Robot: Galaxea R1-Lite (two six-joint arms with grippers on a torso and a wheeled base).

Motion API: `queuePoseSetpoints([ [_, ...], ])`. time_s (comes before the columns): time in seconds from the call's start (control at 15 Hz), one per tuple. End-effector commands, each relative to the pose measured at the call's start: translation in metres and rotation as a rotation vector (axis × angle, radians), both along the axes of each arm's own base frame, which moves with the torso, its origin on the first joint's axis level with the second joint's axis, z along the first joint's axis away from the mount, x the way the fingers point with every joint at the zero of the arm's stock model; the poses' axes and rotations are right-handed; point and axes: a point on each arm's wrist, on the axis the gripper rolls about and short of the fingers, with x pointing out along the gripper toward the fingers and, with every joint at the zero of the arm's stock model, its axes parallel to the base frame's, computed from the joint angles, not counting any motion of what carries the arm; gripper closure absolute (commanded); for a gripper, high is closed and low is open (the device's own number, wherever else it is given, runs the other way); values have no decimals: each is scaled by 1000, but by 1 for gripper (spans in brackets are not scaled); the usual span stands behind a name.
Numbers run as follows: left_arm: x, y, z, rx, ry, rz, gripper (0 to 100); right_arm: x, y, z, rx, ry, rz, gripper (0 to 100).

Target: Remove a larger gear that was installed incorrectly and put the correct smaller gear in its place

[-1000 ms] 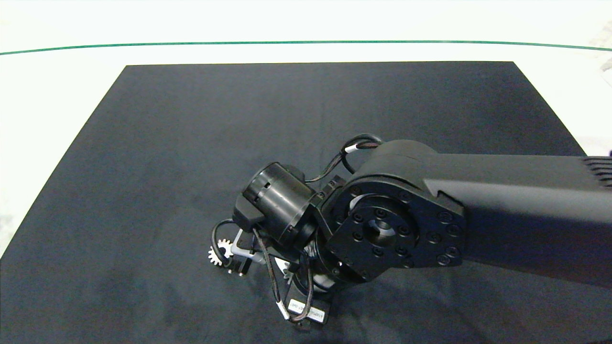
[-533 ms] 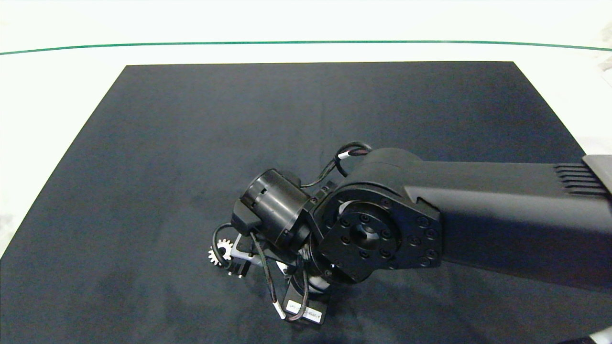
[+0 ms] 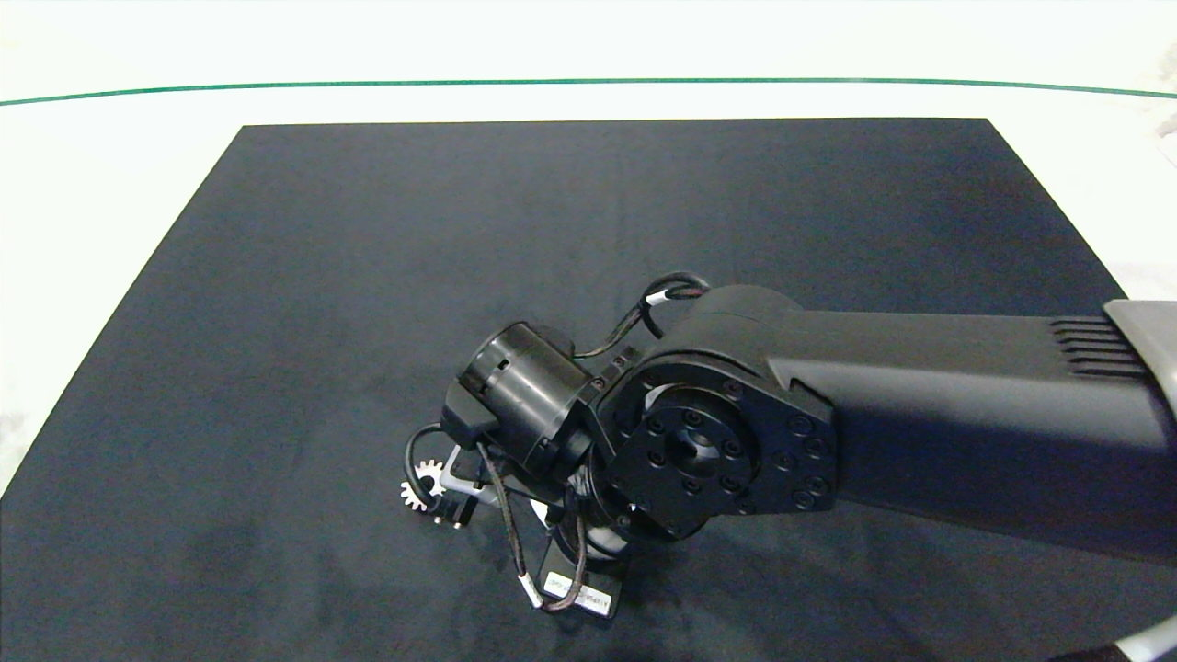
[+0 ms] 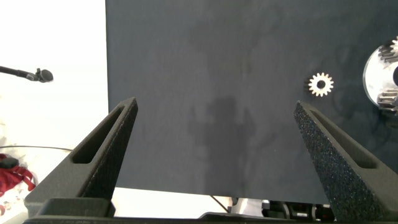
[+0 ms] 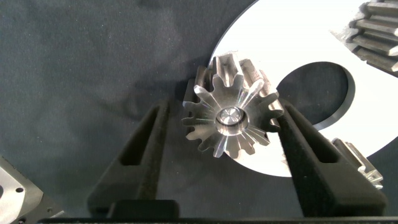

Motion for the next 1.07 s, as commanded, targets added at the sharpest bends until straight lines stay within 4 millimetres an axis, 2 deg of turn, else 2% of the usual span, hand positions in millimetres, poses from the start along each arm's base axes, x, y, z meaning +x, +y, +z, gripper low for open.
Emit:
queuePoseSetpoints([
  [0.07, -1, 0, 0, 1, 3, 1, 0, 0, 0, 0, -5, 0, 1, 42],
  [0.73, -1, 0, -1, 1, 4, 1, 0, -3, 0, 2, -2, -1, 3, 63],
  [1.07, -6, 0, 0, 6, -9, -1, 0, -13, -13, 27, 41, -28, 10, 63],
])
